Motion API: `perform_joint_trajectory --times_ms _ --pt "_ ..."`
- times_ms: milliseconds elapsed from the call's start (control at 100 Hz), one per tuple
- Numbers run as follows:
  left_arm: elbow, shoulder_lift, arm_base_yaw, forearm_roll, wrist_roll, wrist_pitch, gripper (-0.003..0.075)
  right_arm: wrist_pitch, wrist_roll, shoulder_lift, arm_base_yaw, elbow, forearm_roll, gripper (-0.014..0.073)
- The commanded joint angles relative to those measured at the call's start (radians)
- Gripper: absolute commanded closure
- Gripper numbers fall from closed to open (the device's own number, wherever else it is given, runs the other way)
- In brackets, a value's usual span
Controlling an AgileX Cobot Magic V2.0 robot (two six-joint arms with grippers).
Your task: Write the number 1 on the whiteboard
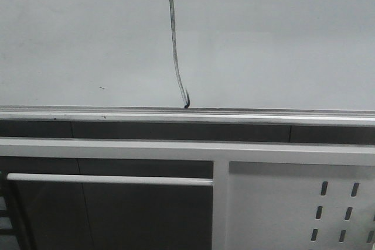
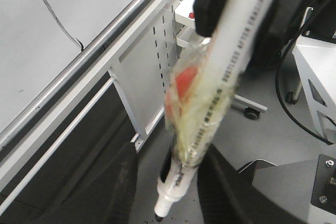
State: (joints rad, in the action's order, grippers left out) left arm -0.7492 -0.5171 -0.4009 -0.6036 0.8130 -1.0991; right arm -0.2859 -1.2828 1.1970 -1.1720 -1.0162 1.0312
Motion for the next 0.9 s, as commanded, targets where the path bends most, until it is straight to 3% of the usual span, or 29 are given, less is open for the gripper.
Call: perform_joint_trajectory --times_ms 0,580,800,890 --pt "-0.030 -0.018 -0.004 -0.042 -0.014 0.115 0.0478 -0.005 -0.006 -0.021 -0.004 -0.036 0.035 0.0663" --pt "-0.030 -0.024 -0.004 -0.049 -0.014 0.123 0.0484 -0.005 -0.006 -0.021 -0.004 -0.034 0.035 0.0663" --pt "-0.030 -0.024 -0.004 -0.050 -0.014 0.121 0.0634 -0.012 -0.006 -0.021 -0.004 -0.034 0.035 0.0663" --pt "-0.030 -0.024 -0.004 -0.054 -0.014 0.119 0.0640 -0.013 -0.006 -0.021 -0.004 -0.034 0.035 0.0663"
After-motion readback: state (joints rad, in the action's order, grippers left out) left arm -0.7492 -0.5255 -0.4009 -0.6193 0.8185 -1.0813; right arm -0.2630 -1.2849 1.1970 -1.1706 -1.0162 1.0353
